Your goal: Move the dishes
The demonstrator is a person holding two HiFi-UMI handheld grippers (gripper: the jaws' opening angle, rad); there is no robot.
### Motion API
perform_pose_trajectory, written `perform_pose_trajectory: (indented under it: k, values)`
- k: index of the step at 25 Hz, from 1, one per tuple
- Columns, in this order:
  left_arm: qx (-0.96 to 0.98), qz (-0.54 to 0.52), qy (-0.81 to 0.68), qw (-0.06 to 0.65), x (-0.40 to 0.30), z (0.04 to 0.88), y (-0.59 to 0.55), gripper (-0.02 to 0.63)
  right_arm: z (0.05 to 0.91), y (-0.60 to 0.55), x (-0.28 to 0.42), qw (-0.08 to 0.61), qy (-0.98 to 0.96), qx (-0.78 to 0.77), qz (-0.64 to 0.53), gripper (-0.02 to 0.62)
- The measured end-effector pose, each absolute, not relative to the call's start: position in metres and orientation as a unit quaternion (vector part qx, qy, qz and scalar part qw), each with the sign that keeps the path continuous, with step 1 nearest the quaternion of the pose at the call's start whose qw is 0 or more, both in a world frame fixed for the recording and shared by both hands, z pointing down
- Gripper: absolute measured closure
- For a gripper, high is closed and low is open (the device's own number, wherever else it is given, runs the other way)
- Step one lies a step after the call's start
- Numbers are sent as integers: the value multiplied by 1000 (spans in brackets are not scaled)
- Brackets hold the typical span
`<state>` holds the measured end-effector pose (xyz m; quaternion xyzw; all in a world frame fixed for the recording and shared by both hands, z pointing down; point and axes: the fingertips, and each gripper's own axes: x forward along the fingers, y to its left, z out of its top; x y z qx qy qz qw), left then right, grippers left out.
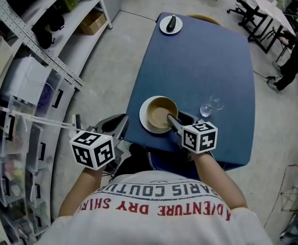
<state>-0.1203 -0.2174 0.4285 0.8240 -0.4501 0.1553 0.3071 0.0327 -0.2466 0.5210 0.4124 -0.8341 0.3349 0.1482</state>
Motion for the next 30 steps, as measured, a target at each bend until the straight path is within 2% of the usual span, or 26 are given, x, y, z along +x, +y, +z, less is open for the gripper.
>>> perform_pose_trajectory:
  k: [3, 6, 18, 30]
  values:
    - [822, 155, -450, 312, -119, 432, -215, 578, 523, -248, 39, 148, -825, 428, 338, 513]
    - [822, 156, -448, 314, -118, 434, -213, 577, 524, -249, 42, 151, -823, 435, 334, 542]
    - [820, 154, -451, 317, -114, 439, -209, 578, 512, -249, 44, 140, -830, 424, 334, 563]
    - [835, 144, -433, 306, -90, 431, -200, 578, 469, -233, 80, 130, -840, 433, 299, 563]
